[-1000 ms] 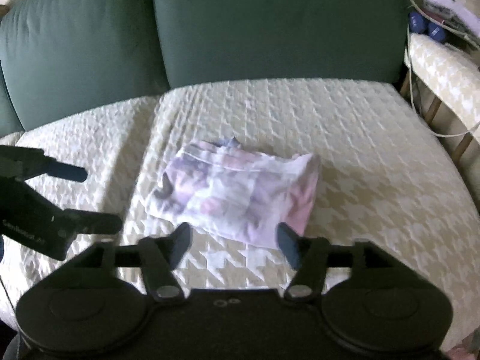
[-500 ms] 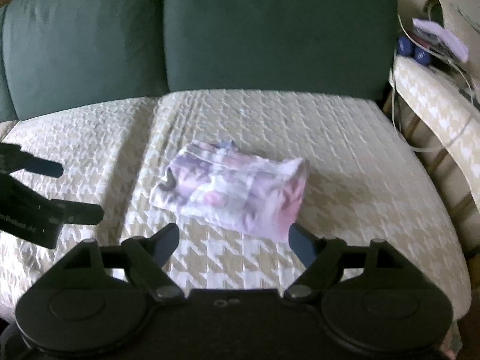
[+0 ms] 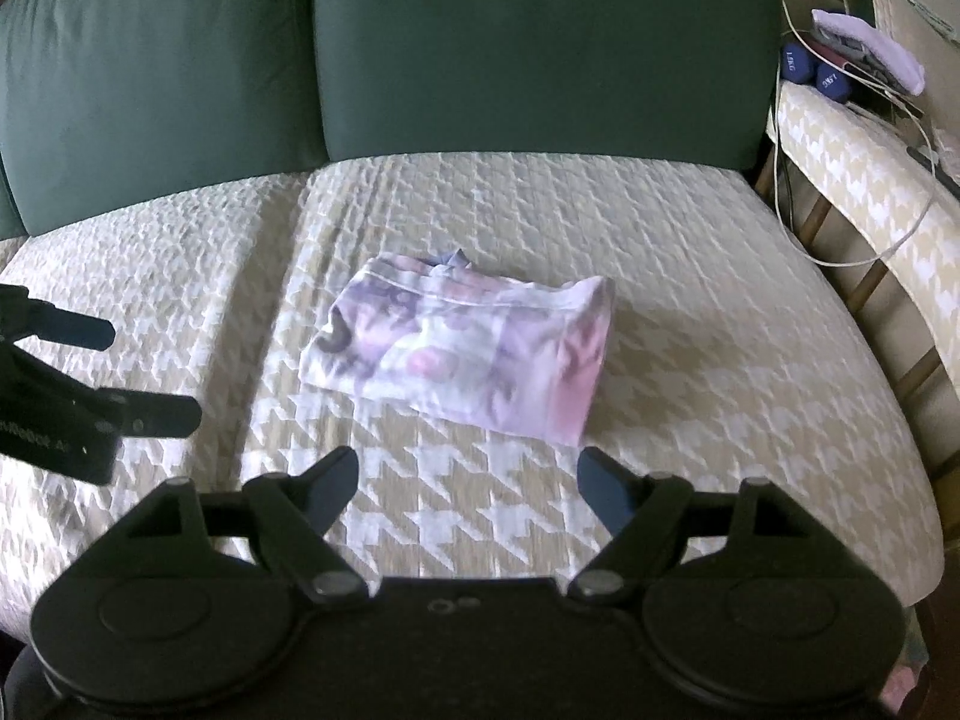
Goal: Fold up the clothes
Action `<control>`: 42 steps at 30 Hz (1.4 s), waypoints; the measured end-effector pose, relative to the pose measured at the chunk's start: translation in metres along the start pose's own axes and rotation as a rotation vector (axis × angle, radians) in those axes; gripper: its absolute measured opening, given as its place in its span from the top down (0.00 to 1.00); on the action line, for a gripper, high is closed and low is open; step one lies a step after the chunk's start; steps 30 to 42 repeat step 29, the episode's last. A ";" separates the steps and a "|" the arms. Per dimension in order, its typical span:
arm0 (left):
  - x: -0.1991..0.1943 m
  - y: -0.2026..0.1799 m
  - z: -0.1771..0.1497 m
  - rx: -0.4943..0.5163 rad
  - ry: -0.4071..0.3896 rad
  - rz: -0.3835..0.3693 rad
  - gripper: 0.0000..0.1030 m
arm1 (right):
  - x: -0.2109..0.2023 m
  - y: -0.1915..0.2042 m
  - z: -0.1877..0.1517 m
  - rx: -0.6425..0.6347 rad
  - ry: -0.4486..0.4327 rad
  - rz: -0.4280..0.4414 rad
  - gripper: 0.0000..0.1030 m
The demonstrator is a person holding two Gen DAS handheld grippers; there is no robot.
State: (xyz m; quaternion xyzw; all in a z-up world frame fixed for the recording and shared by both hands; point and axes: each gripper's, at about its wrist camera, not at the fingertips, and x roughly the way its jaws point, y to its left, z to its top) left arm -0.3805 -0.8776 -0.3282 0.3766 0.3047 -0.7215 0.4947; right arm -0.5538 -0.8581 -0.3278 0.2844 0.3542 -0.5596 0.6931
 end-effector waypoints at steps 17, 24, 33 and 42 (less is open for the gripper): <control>0.003 0.006 -0.002 -0.027 0.000 0.013 0.00 | 0.004 0.002 -0.002 -0.005 0.023 0.000 0.00; 0.002 0.007 -0.004 -0.032 -0.008 0.012 0.00 | 0.005 0.002 -0.002 -0.012 0.030 0.000 0.00; 0.001 0.008 -0.005 -0.028 -0.018 0.017 0.00 | 0.006 0.003 -0.003 -0.013 0.037 0.000 0.00; 0.001 0.008 -0.005 -0.028 -0.018 0.017 0.00 | 0.006 0.003 -0.003 -0.013 0.037 0.000 0.00</control>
